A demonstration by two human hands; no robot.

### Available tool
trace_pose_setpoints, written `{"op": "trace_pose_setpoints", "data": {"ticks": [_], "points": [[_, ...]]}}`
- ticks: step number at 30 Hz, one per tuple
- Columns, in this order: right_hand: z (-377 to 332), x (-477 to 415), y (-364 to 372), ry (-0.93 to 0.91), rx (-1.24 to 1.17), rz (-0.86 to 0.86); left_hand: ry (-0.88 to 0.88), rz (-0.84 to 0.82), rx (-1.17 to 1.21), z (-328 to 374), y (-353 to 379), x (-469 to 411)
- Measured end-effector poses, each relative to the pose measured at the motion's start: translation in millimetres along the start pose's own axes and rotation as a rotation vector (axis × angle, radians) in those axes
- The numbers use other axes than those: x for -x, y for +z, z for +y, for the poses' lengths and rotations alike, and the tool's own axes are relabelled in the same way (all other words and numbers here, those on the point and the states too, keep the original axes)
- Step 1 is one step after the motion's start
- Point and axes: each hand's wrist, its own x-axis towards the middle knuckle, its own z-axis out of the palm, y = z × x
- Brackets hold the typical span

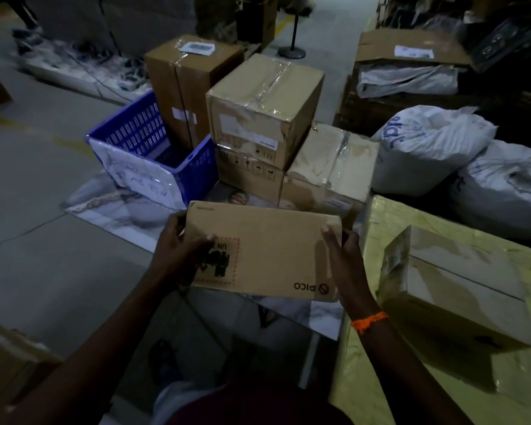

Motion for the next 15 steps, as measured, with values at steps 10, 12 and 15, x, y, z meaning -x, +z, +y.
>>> {"op": "trace_pose_setpoints", "data": {"ticks": [10, 12, 15], "points": [[55, 26, 10, -0.010, 0.122, -0.031, -0.083, 0.031, 0.107, -44, -14, 33], [65, 31, 9, -0.009, 0.163, -0.014, -0.126, 0.045, 0.095, -51, -11, 38], [77, 36, 9, 0.031, 0.186, -0.020, -0.148, 0.052, 0.077, -64, -4, 44]]}}
